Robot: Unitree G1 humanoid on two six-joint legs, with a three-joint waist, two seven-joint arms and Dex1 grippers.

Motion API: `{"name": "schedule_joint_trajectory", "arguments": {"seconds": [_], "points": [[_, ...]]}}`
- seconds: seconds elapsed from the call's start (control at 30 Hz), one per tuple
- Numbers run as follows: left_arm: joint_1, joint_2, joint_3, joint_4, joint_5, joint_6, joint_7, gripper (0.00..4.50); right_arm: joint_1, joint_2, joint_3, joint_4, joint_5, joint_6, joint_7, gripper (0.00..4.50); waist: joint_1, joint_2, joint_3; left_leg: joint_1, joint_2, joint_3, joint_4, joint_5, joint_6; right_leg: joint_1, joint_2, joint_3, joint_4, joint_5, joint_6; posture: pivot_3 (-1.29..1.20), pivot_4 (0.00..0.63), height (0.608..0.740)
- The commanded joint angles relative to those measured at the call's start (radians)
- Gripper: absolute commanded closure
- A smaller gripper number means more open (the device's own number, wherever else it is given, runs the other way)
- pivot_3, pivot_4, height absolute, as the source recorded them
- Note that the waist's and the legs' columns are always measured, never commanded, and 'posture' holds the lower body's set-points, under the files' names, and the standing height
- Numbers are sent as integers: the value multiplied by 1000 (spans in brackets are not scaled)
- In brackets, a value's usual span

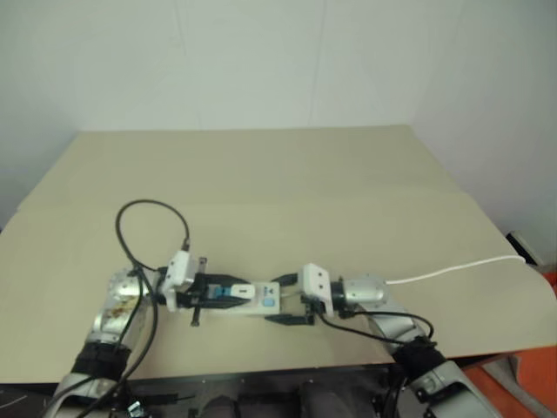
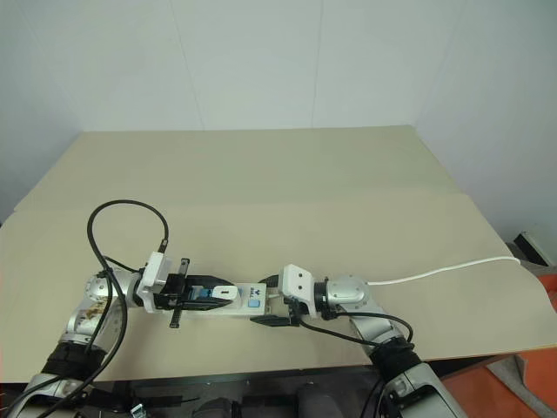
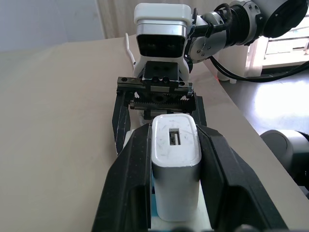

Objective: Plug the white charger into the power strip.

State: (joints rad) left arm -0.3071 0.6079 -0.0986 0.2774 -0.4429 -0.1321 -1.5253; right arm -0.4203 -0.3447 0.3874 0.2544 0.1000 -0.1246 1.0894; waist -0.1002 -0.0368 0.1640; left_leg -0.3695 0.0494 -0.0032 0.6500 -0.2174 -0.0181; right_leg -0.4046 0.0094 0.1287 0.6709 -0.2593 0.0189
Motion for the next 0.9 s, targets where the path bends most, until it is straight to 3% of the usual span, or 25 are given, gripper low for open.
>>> {"name": "schedule_joint_trajectory", "arguments": {"seconds": [0.03,0.2,0.23,0.43,0.5,0.57,0.73,0.9], "points": [[12,1,-2,32,32,-6,0,1888,22,-17,21,33,-36,20,10,1097,2,0,0,-1,0,-1,-1,0,0,0,0,-1,-1,0,0,0,150,740],[0,27,33,19,-6,32,-36,211,18,-8,21,41,-48,12,-4,1097,1,1,-1,0,0,0,-4,0,0,1,0,0,-6,0,1,0,150,740],[-2,39,48,8,-25,52,-47,43,17,-7,21,42,-49,12,-6,1097,0,1,-1,0,0,0,-4,0,0,1,0,0,-6,0,1,0,150,740],[1,152,179,-49,-108,133,-58,43,8,-1,5,44,-18,61,5,1097,-2,0,0,-3,2,-1,-6,0,0,-3,1,-2,-6,0,0,0,150,740],[9,175,227,-66,-135,156,-46,0,3,1,-1,40,-3,73,18,367,-1,0,1,-3,2,0,-7,0,0,-3,0,-1,-7,0,0,0,150,740],[13,187,279,-78,-155,169,-21,0,-3,5,-11,42,-17,51,-7,28,0,-1,1,-4,1,0,-6,0,0,-3,-1,-1,-8,0,0,0,150,740],[15,193,351,-77,-155,188,46,0,-17,-10,-40,54,-26,8,-24,28,2,-4,2,-6,1,0,-6,0,0,-5,-1,-2,-8,0,1,0,150,740],[61,234,369,-83,-122,169,45,0,32,-130,-146,-87,53,19,5,28,12,-3,3,-19,0,1,-6,0,0,-17,-2,-2,-7,1,1,0,150,740]]}}
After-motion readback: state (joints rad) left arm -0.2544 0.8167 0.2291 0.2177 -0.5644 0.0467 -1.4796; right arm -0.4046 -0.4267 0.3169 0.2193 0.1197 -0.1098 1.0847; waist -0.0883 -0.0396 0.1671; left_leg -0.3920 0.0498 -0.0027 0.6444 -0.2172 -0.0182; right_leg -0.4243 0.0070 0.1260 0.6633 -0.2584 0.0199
